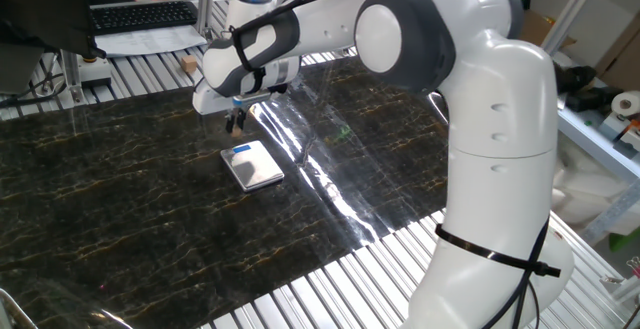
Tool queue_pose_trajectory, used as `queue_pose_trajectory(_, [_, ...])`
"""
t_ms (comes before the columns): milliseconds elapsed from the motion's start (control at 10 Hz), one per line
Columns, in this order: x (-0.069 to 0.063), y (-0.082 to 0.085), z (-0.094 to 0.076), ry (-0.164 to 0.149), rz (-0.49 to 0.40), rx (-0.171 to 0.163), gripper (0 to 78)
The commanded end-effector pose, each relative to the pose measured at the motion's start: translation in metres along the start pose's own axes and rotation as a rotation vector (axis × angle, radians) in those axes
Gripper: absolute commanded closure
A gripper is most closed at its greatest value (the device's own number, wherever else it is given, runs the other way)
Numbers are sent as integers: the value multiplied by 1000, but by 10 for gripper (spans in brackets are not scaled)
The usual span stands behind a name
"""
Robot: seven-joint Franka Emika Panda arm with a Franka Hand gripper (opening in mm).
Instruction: Remove the object from the scale
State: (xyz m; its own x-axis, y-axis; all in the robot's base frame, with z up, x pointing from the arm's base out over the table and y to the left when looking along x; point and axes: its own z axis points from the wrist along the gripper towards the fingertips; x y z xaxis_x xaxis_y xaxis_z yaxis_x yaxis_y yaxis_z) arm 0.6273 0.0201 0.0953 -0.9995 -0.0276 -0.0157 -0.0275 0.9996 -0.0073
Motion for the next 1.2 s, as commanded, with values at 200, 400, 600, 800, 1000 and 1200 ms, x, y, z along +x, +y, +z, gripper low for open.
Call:
queue_pose_trajectory(200, [-6,-2,8,-5,-10,1,762])
queue_pose_trajectory(400, [-6,-2,12,-5,-2,4,762])
queue_pose_trajectory(600, [-6,-2,13,-5,0,4,762])
queue_pose_trajectory(800, [-5,-2,16,-5,6,4,762])
queue_pose_trajectory(1000, [-5,-3,20,-3,9,5,762])
queue_pose_trajectory(1200, [-5,-3,21,-1,8,5,762])
